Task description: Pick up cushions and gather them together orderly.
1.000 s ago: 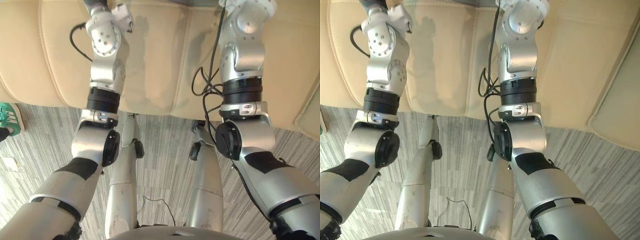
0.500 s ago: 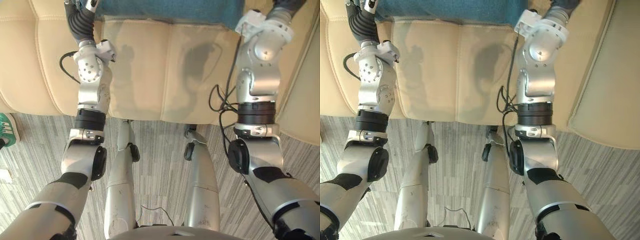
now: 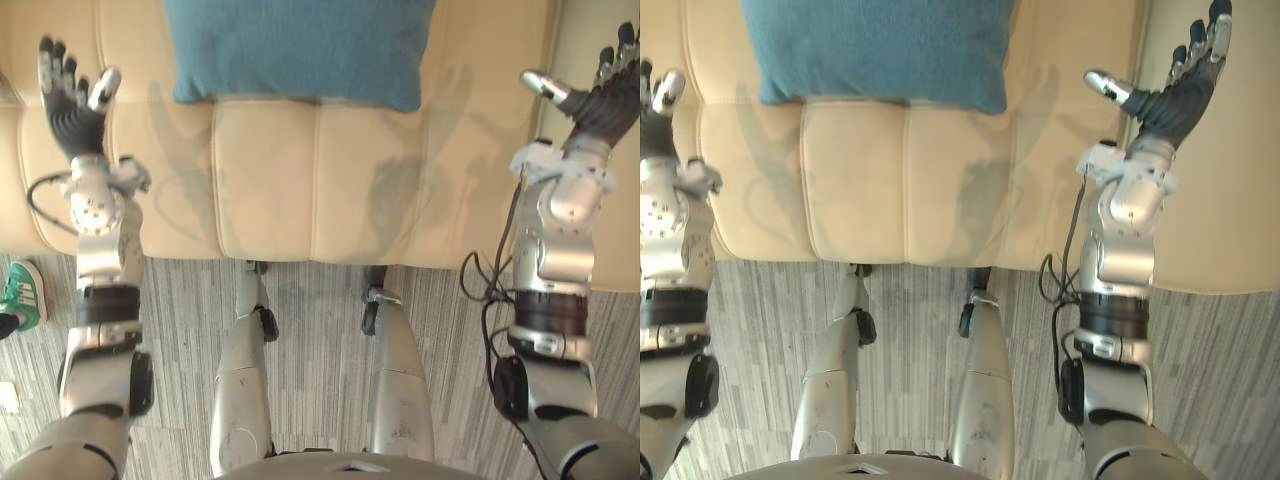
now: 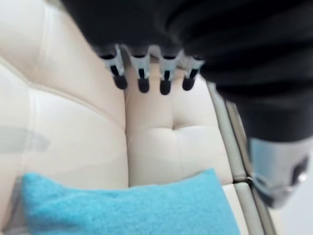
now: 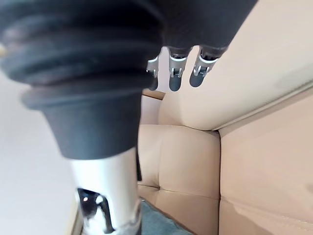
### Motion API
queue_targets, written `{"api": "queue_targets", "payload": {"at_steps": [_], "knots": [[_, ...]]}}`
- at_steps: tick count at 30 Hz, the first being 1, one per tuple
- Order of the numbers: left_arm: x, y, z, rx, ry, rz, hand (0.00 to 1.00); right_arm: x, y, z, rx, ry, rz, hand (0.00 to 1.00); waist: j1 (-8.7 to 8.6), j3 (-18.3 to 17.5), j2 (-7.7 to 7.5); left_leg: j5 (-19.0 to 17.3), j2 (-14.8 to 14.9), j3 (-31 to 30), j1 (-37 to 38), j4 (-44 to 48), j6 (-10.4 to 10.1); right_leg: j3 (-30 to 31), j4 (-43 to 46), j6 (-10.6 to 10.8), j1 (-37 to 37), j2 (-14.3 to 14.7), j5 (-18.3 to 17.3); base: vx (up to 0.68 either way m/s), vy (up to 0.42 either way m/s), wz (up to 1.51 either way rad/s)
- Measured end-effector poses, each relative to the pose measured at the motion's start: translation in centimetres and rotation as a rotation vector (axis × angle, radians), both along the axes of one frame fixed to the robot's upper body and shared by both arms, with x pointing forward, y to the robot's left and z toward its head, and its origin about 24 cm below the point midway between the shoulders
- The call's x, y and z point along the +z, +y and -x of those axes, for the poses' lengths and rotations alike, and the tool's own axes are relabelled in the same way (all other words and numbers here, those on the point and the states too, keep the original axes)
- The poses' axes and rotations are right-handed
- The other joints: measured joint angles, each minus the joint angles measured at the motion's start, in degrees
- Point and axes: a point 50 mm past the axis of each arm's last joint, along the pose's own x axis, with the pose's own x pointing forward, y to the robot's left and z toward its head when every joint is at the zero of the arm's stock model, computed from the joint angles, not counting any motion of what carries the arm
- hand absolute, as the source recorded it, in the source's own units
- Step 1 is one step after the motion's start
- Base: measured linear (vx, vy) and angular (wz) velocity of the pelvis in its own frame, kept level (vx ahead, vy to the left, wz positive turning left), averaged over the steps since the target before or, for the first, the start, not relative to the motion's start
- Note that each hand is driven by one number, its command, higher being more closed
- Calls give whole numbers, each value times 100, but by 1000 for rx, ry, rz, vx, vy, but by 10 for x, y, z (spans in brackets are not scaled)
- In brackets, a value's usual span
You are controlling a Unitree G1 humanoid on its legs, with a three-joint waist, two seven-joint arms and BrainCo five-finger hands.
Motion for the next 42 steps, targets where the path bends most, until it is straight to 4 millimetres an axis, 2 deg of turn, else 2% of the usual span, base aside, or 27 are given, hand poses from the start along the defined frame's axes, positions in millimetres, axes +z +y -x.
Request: {"api": "queue_targets", "payload": {"at_steps": [1, 2, 3, 5, 6, 7, 9, 10, 12, 13, 15, 16, 20, 23, 26, 31, 33, 35, 36, 37, 38, 39, 40, 42], "knots": [[-20, 4, 13, 13, 42, 0, 0, -20, 0, 10, 7, 46, 21, 0, 0, -19, -35, -52, 29, -16, 225, 0, 26, -45, -66, -23, 274, 16, -22, -3, -69, 0], [-27, 5, 18, 20, 61, 2, 0, -28, 0, 13, 11, 66, 20, 0, 0, -30, -54, -67, 44, -17, 313, 1, 17, -56, -96, -23, 378, 19, -28, 17, -103, 0], [-55, 8, 31, 30, 142, 13, 0, -56, 4, 18, 21, 153, 17, 0, -3, -88, -146, -133, 46, -13, 606, 2, -19, -75, -164, -38, 694, 27, -70, 28, -99, 1], [-89, 6, 45, 26, 244, 48, 0, -94, 10, 25, 45, 283, -3, 0, -13, -242, -229, -232, 46, -25, 908, 5, -22, -140, -223, -54, 1049, 38, -139, 49, -122, 7], [-115, 2, 57, 26, 325, 79, 0, -125, 17, 34, 58, 399, -5, 0, -16, -412, -284, -324, 59, -62, 1093, 63, -38, -198, -351, -52, 1335, 49, -168, 56, -113, 9], [-125, 0, 62, 23, 360, 89, 0, -137, 20, 38, 65, 446, -9, 0, 1, -448, -321, -404, 63, -62, 1199, 115, -42, -199, -396, -51, 1478, 51, -185, 59, -106, 5], [-175, -14, 85, 11, 538, 149, 0, -192, 36, 53, 98, 657, -55, 0, 27, -655, -445, -685, 88, -20, 1664, 369, -76, -193, -633, -41, 2139, 62, -201, 87, -88, -5], [-185, -17, 90, 6, 579, 168, 0, -203, 38, 57, 102, 703, -69, 0, 42, -725, -465, -736, 88, 5, 1757, 403, -84, -177, -681, -36, 2251, 61, -204, 116, -52, -12], [-233, -35, 115, -13, 774, 259, 0, -253, 44, 76, 90, 922, -104, 0, 68, -1021, -487, -904, 104, 68, 2183, 454, -118, -167, -950, -22, 2749, 82, -195, 90, -21, -14], [-242, -38, 120, -15, 812, 270, 0, -262, 44, 80, 86, 964, -111, 0, 76, -1064, -490, -934, 112, 93, 2262, 452, -150, -155, -1007, -23, 2839, 92, -194, 75, -4, -19], [-278, -51, 145, -12, 982, 343, 0, -302, 47, 99, 73, 1153, -151, 0, 98, -1287, -480, -1003, 155, 172, 2555, 423, -164, -115, -1273, -25, 3170, 141, -118, 68, 2, -20], [-285, -54, 149, -13, 1016, 356, 0, -310, 46, 103, 68, 1191, -159, 0, 98, -1317, -475, -1008, 157, 172, 2615, 411, -171, -109, -1330, -19, 3248, 152, -95, 70, 6, -15], [-325, -64, 186, -9, 1264, 408, 0, -361, 48, 137, 46, 1461, -246, 0, 98, -1557, -460, -950, 134, 229, 3119, 46, -202, -55, -1911, 19, 3790, 216, 146, 77, 19, -12], [-337, -67, 202, -23, 1371, 395, 0, -380, 47, 157, 24, 1594, -277, 0, 88, -1662, -457, -959, 72, 238, 3259, 0, -199, -29, -2233, 55, 4057, 196, 272, 52, 22, -1], [-344, -63, 215, -13, 1443, 387, 0, -391, 48, 169, 22, 1669, -320, 0, 54, -1668, -461, -1005, 39, 246, 3519, -5, -214, -18, -2397, 60, 4376, 178, 319, 52, 18, -2], [-347, -61, 221, -4, 1477, 381, 0, -395, 47, 170, 18, 1690, -355, 0, 25, -1679, -469, -1075, 41, 425, 3756, -4, -236, 216, -2442, 62, 4470, 186, 395, -17, 12, -25], [-345, -61, 214, -9, 1462, 372, 0, -392, 48, 158, 20, 1656, -377, 0, 56, -1603, -519, -1129, 46, 722, 3786, 1, -259, 564, -2576, 57, 4318, 208, 674, -61, 34, -76], [-342, -60, 204, -24, 1446, 338, 0, -386, 52, 145, 35, 1603, -390, 0, 112, -1474, -548, -1256, 115, 948, 3598, 248, -182, 719, -2643, 13, 4092, 248, 1029, -104, 29, -80], [-336, -60, 187, -41, 1406, 314, 0, -381, 54, 137, 50, 1575, -375, 0, 124, -1394, -564, -1565, 205, 927, 3225, 794, -90, 507, -2510, -162, 3761, 285, 1356, -152, 37, -85], [-334, -60, 182, -44, 1389, 310, 0, -380, 55, 134, 58, 1566, -364, 0, 138, -1372, -561, -1667, 226, 847, 3078, 1033, 10, 387, -2479, -301, 3620, 323, 1531, -179, 51, -106], [-331, -61, 179, -44, 1368, 309, 0, -377, 54, 129, 60, 1551, -352, 0, 233, -1342, -450, -1747, 468, 851, 2924, 1202, 205, 205, -2661, -476, 3607, 412, 1799, -257, 32, -91], [-328, -62, 171, -52, 1342, 299, 0, -375, 55, 127, 61, 1535, -354, 0, 188, -1226, -323, -1796, 568, 914, 2901, 1366, 239, -355, -978, -582, 3380, 331, 785, -229, 18, -62], [-325, -62, 169, -55, 1329, 290, 0, -377, 56, 133, 57, 1547, -361, 0, 184, -1221, -357, -1805, 527, 846, 2951, 1398, 252, -448, -337, -612, 3385, 259, 434, -180, -17, 7], [-322, -58, 166, -40, 1308, 277, 0, -383, 64, 145, 69, 1581, -380, 0, 192, -1217, -512, -1724, 375, 634, 2886, 1550, 380, -461, 1110, -447, 3671, 69, -196, -141, -38, 52]]}}
